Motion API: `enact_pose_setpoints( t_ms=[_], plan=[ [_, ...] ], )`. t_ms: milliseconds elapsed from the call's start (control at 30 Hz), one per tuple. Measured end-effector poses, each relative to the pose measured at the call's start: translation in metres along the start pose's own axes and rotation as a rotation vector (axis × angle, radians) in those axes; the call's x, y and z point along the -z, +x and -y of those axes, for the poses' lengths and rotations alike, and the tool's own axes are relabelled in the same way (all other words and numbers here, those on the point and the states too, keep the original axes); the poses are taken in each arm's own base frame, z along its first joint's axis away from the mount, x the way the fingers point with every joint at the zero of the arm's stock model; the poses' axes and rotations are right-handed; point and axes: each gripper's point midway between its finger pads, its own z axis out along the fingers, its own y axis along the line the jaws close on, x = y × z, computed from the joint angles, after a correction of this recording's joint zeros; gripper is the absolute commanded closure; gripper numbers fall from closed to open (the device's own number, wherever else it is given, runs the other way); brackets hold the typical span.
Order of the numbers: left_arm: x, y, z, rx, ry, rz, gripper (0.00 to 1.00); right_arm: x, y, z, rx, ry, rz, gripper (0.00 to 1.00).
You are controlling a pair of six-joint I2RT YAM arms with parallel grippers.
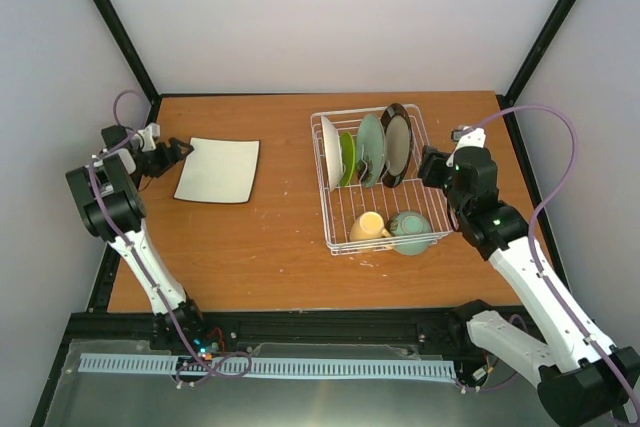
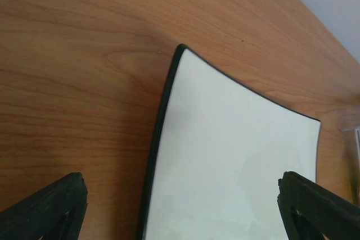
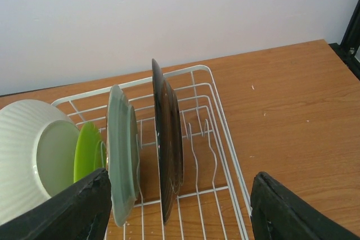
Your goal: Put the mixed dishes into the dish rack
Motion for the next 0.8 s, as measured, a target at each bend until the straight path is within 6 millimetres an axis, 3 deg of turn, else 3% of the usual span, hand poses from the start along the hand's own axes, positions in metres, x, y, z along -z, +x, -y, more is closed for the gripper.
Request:
enact_pose_setpoints(
  t_ms=[300,467,800],
  plan=[
    [-0.019,-0.006,-0.016,0.006,0.020,-0.026,0.37,-0.005,-0.006,-0.004,0.009,-0.005,0.002,0.33],
    [-0.025,-0.006,-0.013,0.013,0.080,-0.038,0.39,-0.006,-0.013,-0.007,0.007,-0.012,0.017,0.33],
    [-0.032,0.003,0.001,0.036,0.229,-0.068,0.40,-0.015,-0.005,-0.010,0.017,-0.014,-0.016,0.33]
  ],
)
